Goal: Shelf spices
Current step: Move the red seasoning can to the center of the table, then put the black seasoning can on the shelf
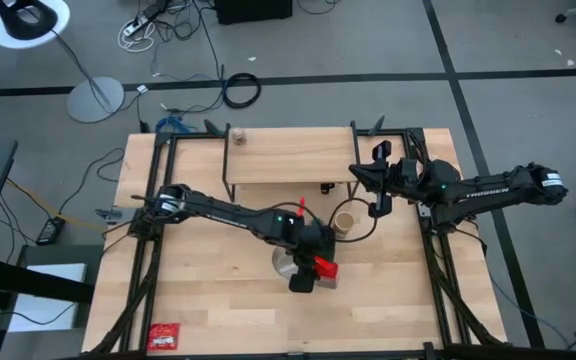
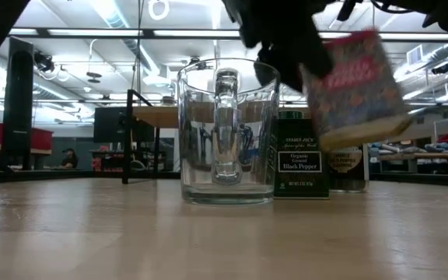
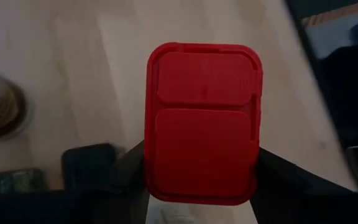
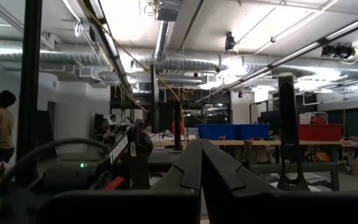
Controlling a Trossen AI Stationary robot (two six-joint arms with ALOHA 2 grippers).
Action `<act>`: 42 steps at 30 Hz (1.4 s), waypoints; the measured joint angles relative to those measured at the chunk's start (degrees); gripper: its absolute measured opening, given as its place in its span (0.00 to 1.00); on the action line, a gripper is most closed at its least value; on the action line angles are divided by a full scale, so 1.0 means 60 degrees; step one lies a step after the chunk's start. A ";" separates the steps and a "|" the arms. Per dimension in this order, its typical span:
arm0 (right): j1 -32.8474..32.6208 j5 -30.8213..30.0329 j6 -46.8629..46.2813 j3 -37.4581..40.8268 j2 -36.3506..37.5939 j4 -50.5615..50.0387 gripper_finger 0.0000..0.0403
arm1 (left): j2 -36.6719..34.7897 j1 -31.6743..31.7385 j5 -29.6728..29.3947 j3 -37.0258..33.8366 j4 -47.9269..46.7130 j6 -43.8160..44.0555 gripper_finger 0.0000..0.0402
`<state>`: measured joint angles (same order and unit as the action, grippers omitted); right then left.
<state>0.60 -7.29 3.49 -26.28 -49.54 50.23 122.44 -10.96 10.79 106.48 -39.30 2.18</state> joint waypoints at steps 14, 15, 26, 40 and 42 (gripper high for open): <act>0.0004 0.0000 -0.0004 0.0000 0.0000 0.0051 0.01 | 0.0145 0.0076 -0.1542 0.0004 -0.1089 0.1023 0.51; 0.0004 0.0000 -0.0004 0.0000 0.0000 0.0050 0.01 | 0.0145 0.0076 -0.1554 0.0004 -0.1194 0.1074 0.51; 0.0004 -0.0004 -0.0011 0.0000 0.0000 0.0048 0.01 | 0.0145 0.0005 -0.1529 0.0004 -0.1250 0.1275 0.51; 0.0004 -0.0004 -0.0011 0.0000 0.0000 0.0048 0.01 | 0.0141 -0.0131 -0.1266 0.0044 -0.1509 0.1434 0.79; 0.0002 -0.0004 -0.0016 0.0000 0.0000 0.0048 0.01 | 0.0141 -0.0155 -0.1411 0.0211 -0.1756 0.1472 0.79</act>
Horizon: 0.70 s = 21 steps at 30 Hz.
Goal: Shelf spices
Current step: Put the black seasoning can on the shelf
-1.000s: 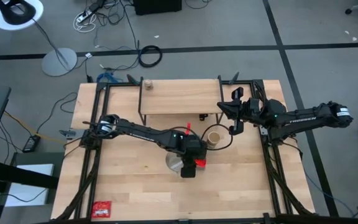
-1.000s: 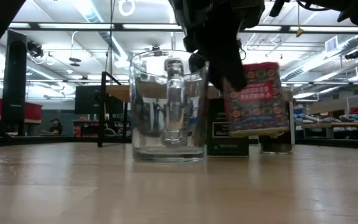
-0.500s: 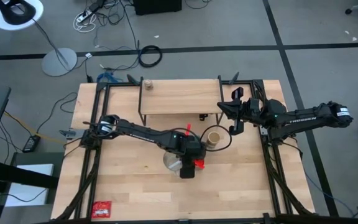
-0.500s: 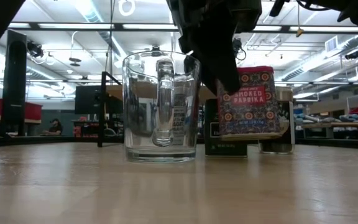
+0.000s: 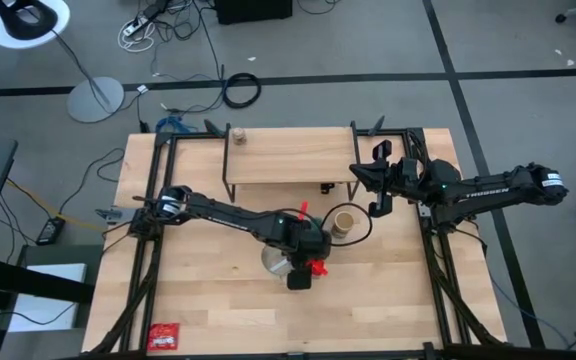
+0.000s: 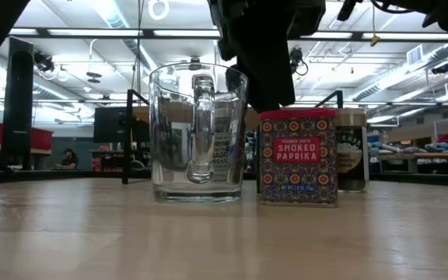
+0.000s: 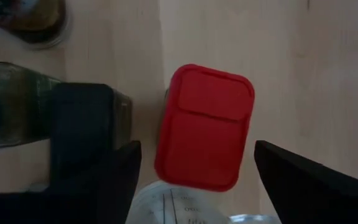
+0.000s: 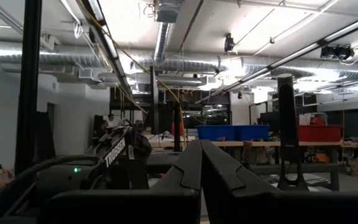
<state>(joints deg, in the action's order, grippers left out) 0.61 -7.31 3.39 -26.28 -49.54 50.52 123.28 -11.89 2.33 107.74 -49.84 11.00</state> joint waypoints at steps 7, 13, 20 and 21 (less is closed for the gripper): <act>-0.0002 0.0000 -0.0017 0.0000 0.0004 0.0001 0.01 | 0.0000 -0.0323 -0.1846 0.1849 -0.1547 -0.0252 0.76; -0.0002 -0.0004 0.0009 0.0000 0.0004 -0.0004 0.01 | -0.0005 -0.0820 -0.3349 0.3602 -0.2964 -0.0490 0.71; -0.0002 0.0167 0.0009 0.0000 0.0004 -0.0005 0.01 | -0.0111 -0.0961 -0.5550 0.4542 -0.5354 0.0320 0.58; -0.0002 0.0274 0.0009 0.0000 0.0004 -0.0004 0.01 | -0.0179 -0.0965 -0.5729 0.4517 -0.5443 0.0464 0.55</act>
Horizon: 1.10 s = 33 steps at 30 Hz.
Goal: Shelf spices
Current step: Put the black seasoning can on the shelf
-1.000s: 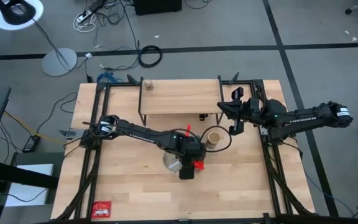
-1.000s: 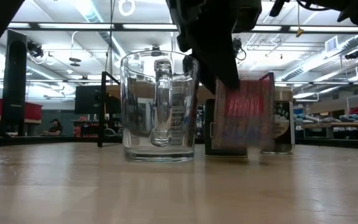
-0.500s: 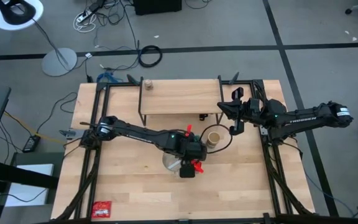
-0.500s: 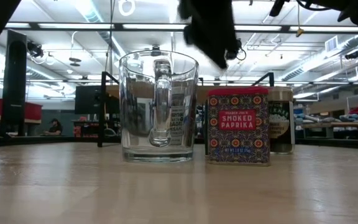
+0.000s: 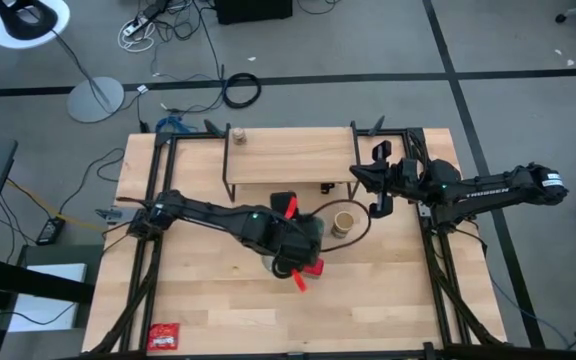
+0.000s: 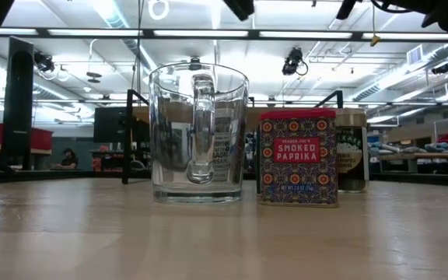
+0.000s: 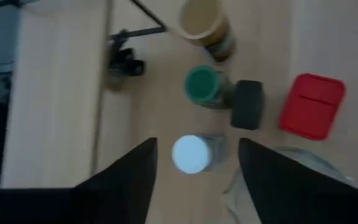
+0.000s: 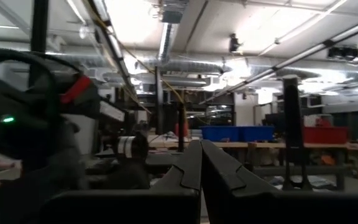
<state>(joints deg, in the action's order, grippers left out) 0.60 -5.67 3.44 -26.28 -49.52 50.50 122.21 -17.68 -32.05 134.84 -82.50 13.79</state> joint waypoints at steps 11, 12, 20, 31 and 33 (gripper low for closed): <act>-0.0004 0.0958 0.0015 0.0000 0.0000 -0.0028 0.01 | -0.0797 -0.0602 -0.2008 -0.0012 -0.0199 0.0465 0.03; -0.0004 0.0959 0.0015 0.0000 0.0000 -0.0026 0.01 | -0.0940 -0.0672 -0.2235 -0.0016 -0.0175 0.0469 0.02; -0.0002 0.0965 0.0019 0.0000 0.0000 -0.0018 0.01 | -0.2706 -0.1385 -0.3208 -0.0018 0.1021 -0.0362 0.00; 0.0000 0.0965 0.0025 0.0000 0.0000 0.0004 0.01 | -0.4891 -0.2508 -0.2566 -0.0011 0.4604 -0.3527 0.00; 0.0000 0.0963 0.0029 0.0000 0.0000 0.0008 0.01 | -0.4949 -0.2544 -0.2298 -0.0011 0.4998 -0.3830 0.00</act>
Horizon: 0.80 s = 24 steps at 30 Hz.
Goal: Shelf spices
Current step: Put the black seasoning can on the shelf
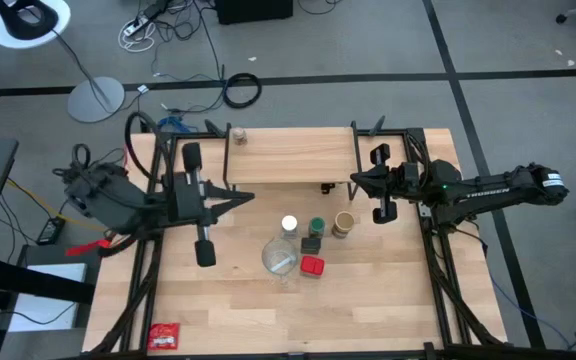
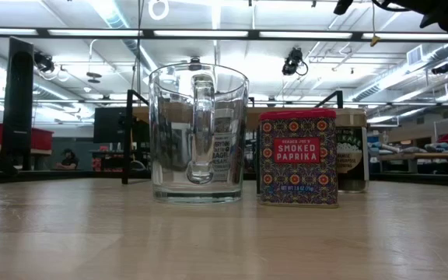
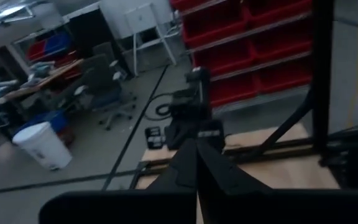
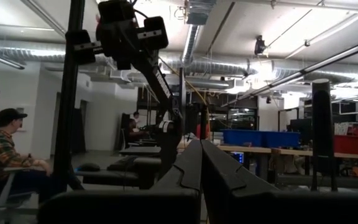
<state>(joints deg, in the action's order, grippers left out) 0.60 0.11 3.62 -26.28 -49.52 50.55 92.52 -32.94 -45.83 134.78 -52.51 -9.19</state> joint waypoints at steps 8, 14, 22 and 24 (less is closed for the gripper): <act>0.0004 -0.0074 0.0000 0.0000 0.0000 0.0003 0.01 | 0.0309 -0.0013 0.1412 -0.0423 0.1660 -0.0763 0.00; 0.0004 -0.0090 -0.0050 0.0000 0.0000 0.0022 0.01 | 0.0341 0.0183 0.2838 -0.2649 0.4776 -0.1486 0.00; 0.0004 -0.0101 -0.0066 0.0000 0.0000 0.0068 0.01 | 0.0352 0.1102 0.4780 -0.6446 0.8539 -0.0905 0.00; 0.0004 -0.0119 -0.0066 0.0000 0.0000 0.0068 0.01 | 0.0330 0.1458 0.5279 -0.7421 0.9798 -0.0427 0.00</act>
<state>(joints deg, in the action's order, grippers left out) 0.62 -0.60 3.22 -26.28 -49.52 50.96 94.50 -24.20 -14.16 90.26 6.28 -11.75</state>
